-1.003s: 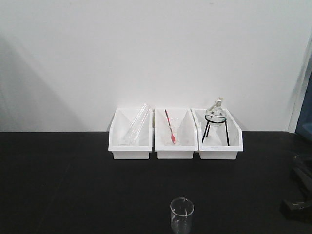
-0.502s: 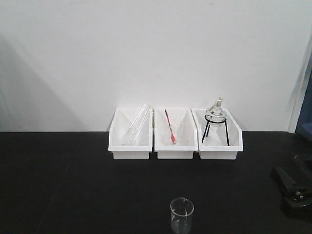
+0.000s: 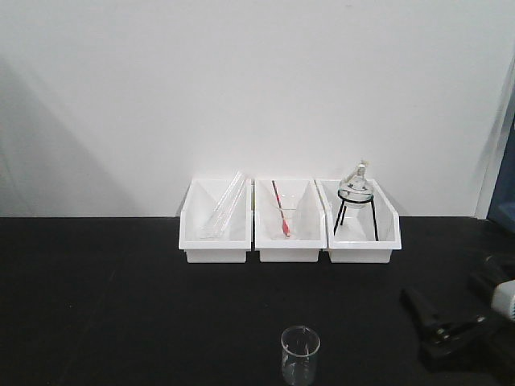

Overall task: Pick beaker and place in left cabinet
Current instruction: 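Close the right gripper around the clear glass beaker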

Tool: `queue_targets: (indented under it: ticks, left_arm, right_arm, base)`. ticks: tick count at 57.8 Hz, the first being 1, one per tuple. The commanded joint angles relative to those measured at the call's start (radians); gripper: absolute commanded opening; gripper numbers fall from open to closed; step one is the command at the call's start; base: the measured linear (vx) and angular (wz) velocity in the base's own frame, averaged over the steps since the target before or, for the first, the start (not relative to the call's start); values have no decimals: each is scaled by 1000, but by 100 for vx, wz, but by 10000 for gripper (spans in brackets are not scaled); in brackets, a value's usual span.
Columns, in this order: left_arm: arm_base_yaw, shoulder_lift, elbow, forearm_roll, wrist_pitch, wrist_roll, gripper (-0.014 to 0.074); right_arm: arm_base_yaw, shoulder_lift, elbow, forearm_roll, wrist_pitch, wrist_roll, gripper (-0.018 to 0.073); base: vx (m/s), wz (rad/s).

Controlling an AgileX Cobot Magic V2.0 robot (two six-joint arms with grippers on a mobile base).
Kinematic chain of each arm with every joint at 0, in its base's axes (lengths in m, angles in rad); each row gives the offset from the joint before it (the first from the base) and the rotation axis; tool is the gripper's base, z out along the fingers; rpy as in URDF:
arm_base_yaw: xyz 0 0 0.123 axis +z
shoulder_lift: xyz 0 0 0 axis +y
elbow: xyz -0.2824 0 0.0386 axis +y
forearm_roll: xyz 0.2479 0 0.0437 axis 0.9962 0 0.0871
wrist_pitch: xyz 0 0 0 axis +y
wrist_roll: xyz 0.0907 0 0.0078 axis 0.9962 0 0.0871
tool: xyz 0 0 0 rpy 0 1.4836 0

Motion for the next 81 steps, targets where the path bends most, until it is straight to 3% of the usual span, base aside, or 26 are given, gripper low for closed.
queue_targets:
  ticks: [1,16,24,35,53,68,74,81]
  left_arm:
    - [-4,-19,16,-8,-84,-4,1]
    - [-4,-19,16,-8,-84,-4,1]
    - [-4,-19,16,-8,-84,-4,1]
    - [-4,-19,16,-8,-84,-4,1]
    - [-4,-19,16,-8,-84,-4,1]
    - [-4,-19,16,-8,-84,-4,1]
    - [-4,-19,16,-8,-84,-4,1]
    - [-4,-19,16,-8,-84,-4,1]
  right_arm:
    - [-7,122,-31,-83,-199,20,642]
    - [-7,528,-34,-173,-601,18,637]
    - [20,638,-85,-231,-599,3,634]
    - [100,739,-206,-235,-596,-18,624]
    - [206,857,-439,-107,-505,-12,605]
    - [253,954,-596,-99,-441,-9,561]
    - [264,964,-609,-94,-451,-9,498]
    - [266,953,-609,-87,-454,-9,310]
  base:
    - [0,0]
    - [0,0]
    - [0,0]
    - [0,0]
    - [0,0]
    - [0,0]
    - [0,0]
    - [0,0]
